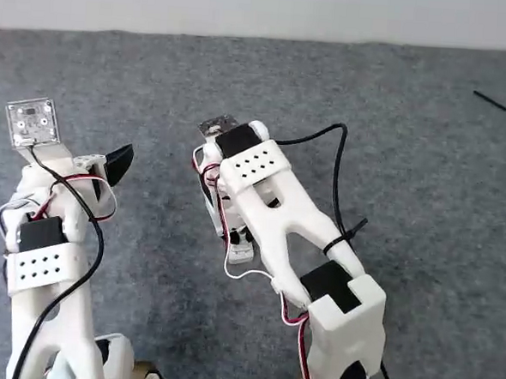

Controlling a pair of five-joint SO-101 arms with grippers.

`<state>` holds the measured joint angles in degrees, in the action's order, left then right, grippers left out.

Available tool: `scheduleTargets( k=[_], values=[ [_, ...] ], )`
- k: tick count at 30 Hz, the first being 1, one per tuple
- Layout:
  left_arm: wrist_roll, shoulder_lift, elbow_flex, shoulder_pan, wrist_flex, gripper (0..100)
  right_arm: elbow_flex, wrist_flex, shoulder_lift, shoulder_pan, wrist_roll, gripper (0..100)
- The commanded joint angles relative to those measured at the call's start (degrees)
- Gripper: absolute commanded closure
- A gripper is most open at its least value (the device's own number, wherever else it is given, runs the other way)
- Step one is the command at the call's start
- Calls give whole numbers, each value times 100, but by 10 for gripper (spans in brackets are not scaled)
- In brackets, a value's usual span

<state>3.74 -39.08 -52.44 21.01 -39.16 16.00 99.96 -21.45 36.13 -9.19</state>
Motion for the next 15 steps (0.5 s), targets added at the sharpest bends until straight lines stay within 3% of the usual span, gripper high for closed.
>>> scheduleTargets(
  k=[1,15],
  values=[
    [18,-26,66,0,167,626,299,145,101,-92,70,991],
    [18,-26,66,0,158,626,-202,-215,40,-84,79,991]
  ],
)
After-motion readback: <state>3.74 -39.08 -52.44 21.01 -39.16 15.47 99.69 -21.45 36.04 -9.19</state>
